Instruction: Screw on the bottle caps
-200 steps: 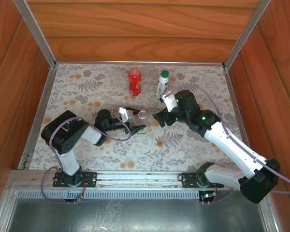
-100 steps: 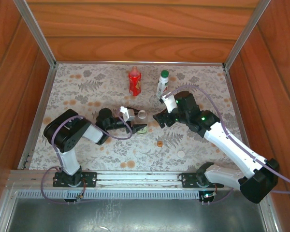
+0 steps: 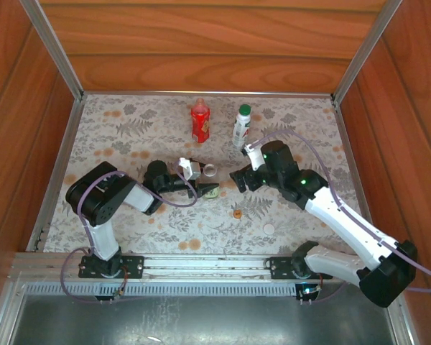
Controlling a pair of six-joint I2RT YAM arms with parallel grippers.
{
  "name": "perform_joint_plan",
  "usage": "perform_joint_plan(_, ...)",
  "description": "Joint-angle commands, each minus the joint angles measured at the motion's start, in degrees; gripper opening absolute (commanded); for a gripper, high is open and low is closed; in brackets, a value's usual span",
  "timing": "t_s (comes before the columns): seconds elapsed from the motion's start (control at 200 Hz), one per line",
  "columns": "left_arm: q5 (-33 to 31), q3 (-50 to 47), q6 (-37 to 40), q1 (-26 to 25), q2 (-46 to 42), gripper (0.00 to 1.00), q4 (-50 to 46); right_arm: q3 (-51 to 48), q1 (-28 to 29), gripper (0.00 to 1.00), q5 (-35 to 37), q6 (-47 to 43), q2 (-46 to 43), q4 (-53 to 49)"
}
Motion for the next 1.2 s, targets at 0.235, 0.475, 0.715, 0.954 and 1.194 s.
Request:
perform_joint_plan(0.235, 3.5, 0.1, -1.6, -0.3, 0.3, 0.65, 1.4, -9.3, -0.6, 1.0, 7.4, 16.6, -9.4, -4.8)
perform_joint_plan(0.475, 3.4, -0.7, -1.1, -0.3, -0.1, 0.65, 1.4, -16.0, -0.5, 0.93, 4.7, 37.0, -9.7, -17.4)
perform_joint_plan(0.715, 3.1, -1.1, -0.8, -0.3, -0.3, 0.65, 1.3, -19.3, 1.1, 0.92, -0.1, 44.5, -4.4, -22.7)
perform_joint_plan(0.954, 2.6, -1.6, -0.5, -0.3, -0.4, 0.65, 1.3, -19.5, 2.2, 0.79, -0.3, 45.5, -0.7, -21.9)
perform_joint_plan(1.194, 2.4, -1.9, 0.0, -0.3, -0.7, 0.65, 1.1, -15.5, 2.2, 0.79, -1.3, 40.7, 8.3, -26.9)
